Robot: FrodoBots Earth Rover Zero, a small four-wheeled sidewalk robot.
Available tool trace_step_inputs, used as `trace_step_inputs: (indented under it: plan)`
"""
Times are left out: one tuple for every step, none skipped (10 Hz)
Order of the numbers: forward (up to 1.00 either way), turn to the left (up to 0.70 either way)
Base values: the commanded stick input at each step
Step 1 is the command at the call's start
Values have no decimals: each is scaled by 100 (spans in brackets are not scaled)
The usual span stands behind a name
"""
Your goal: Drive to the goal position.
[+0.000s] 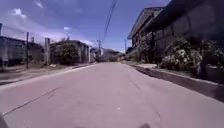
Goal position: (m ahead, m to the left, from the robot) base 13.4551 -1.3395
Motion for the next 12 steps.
trace_step_inputs:
  plan:
    - [100, 0]
    - [100, 0]
    - [100, 0]
    - [100, 0]
    - [100, -17]
    - [100, -33]
    - [100, -31]
    - [100, -15]
    - [100, 0]
    - [100, 0]
    - [100, 0]
    - [100, 0]
